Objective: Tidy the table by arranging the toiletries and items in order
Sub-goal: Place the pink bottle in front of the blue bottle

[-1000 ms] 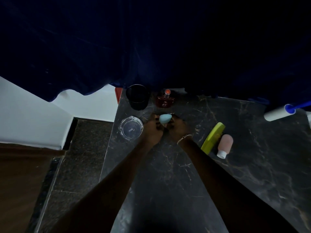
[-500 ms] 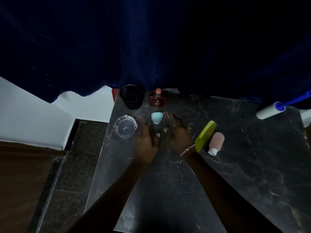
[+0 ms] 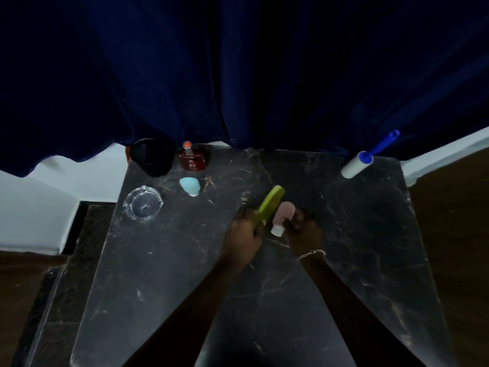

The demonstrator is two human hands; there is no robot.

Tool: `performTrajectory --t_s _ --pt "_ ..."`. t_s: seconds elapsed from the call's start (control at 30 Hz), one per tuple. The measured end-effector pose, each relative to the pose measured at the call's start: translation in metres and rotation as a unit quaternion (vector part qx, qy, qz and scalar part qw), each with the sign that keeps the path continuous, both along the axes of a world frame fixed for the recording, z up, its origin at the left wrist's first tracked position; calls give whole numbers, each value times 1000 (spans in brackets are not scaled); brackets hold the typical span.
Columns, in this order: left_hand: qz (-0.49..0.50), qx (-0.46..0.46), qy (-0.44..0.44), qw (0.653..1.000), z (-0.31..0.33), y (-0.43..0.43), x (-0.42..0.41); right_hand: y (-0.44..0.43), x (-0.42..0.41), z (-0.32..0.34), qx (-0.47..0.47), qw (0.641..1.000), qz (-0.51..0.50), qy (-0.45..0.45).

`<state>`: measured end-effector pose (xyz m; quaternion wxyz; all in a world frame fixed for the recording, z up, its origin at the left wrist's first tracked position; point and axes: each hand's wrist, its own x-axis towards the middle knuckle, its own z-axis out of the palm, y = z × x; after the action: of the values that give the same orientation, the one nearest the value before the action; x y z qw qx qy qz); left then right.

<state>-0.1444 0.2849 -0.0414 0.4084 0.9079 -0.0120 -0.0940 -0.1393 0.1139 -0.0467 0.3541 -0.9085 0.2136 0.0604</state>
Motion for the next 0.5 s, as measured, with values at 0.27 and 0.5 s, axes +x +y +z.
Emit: performTrajectory --t_s 0.27,0.5 --pt "8 41 107 993 -8 -61 20 -13 19 -26 159 978 -81 109" --pt "65 -19 122 990 -3 -64 15 -17 18 -23 216 964 -103 119"
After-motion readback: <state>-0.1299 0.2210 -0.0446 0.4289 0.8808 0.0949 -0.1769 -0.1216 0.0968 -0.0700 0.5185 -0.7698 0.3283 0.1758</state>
